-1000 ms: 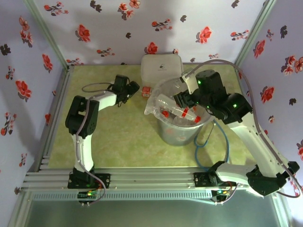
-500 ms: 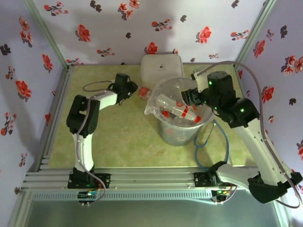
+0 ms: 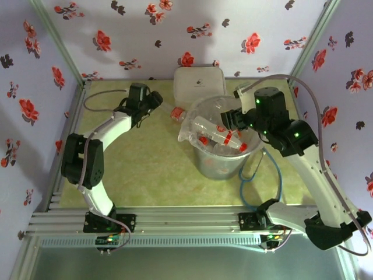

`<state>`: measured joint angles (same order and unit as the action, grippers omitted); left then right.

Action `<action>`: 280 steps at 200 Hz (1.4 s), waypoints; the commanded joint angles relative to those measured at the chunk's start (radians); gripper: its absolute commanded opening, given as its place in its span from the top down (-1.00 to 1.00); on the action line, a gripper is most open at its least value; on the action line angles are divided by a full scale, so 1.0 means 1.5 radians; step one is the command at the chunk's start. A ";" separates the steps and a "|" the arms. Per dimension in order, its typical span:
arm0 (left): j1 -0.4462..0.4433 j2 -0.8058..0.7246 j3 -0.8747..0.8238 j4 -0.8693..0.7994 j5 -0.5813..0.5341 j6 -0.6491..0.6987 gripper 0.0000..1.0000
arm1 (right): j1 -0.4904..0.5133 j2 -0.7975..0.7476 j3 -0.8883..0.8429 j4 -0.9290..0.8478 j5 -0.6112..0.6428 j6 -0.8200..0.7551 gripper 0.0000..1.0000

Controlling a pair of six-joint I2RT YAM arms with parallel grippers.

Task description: Put the plastic bottles in the bin

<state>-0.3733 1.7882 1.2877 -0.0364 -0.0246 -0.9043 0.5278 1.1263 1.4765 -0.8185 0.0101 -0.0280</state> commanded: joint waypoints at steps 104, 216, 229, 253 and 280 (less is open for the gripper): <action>-0.016 0.317 0.231 -0.019 0.004 -0.073 -0.87 | -0.005 -0.010 -0.012 -0.018 0.039 0.002 -0.46; 0.013 0.142 0.087 0.016 -0.030 -0.031 0.25 | -0.013 -0.030 0.015 -0.047 0.037 0.015 -0.43; 0.020 0.077 0.048 0.019 -0.032 -0.005 0.28 | -0.009 -0.029 0.024 -0.043 0.029 0.020 -0.43; 0.025 -0.057 -0.031 0.046 -0.003 0.085 0.30 | -0.001 -0.010 0.042 -0.023 -0.021 0.047 -0.43; 0.043 -0.200 -0.114 0.102 0.121 0.198 0.30 | 0.018 0.028 0.065 0.035 -0.149 0.081 -0.42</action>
<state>-0.3290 1.6497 1.2049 0.0151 0.0002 -0.8085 0.5270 1.1179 1.5284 -0.8524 -0.0273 0.0273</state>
